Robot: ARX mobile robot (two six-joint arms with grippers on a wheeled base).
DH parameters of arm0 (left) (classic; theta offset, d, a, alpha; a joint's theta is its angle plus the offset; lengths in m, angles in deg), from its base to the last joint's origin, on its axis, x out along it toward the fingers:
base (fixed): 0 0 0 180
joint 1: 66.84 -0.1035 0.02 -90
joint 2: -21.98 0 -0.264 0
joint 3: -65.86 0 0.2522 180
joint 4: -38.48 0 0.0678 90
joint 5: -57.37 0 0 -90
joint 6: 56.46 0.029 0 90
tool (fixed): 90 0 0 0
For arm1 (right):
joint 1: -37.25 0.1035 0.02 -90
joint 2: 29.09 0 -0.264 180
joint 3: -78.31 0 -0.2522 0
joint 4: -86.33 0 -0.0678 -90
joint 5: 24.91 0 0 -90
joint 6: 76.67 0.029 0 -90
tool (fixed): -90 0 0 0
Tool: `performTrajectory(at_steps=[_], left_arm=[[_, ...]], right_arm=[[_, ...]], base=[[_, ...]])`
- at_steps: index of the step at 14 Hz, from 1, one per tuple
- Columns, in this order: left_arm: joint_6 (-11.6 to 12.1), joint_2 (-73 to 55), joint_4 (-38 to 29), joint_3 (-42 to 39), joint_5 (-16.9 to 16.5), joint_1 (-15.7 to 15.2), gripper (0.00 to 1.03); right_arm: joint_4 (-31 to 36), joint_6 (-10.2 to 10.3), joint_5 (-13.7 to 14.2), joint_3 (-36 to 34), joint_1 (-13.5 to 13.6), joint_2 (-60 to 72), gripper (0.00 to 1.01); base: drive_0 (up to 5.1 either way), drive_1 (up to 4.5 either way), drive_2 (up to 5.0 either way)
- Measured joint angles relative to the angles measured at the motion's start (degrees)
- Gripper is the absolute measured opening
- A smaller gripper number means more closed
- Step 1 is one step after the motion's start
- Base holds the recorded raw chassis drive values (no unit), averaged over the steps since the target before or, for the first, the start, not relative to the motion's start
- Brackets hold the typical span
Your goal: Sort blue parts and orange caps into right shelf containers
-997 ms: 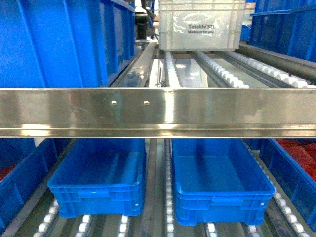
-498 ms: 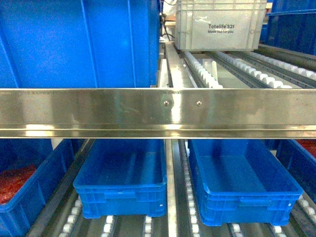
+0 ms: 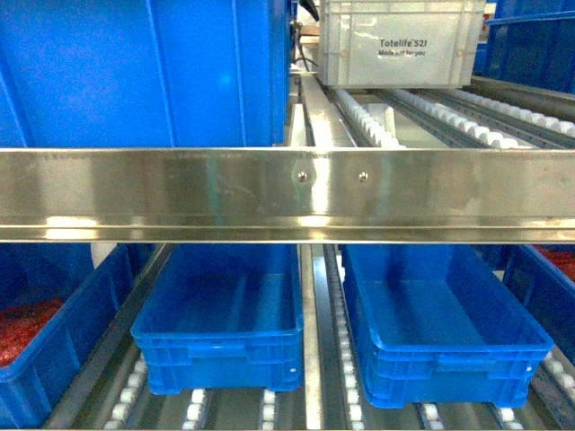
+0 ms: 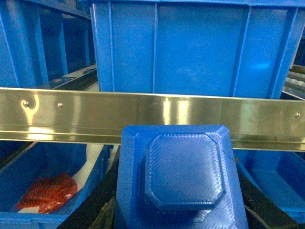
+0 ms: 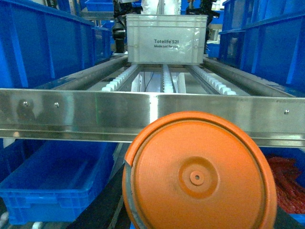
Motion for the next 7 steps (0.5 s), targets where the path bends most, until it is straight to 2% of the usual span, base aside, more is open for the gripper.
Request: performTrajectory(at_steps=[7], left_arm=[[0.1, 0.0, 0.3, 0.0, 0.0, 0.0, 0.43]], right_arm=[[-0.1, 0.0, 0.2, 0.0, 0.0, 0.0, 0.44]], base=[[0.0, 0.00, 0.0]])
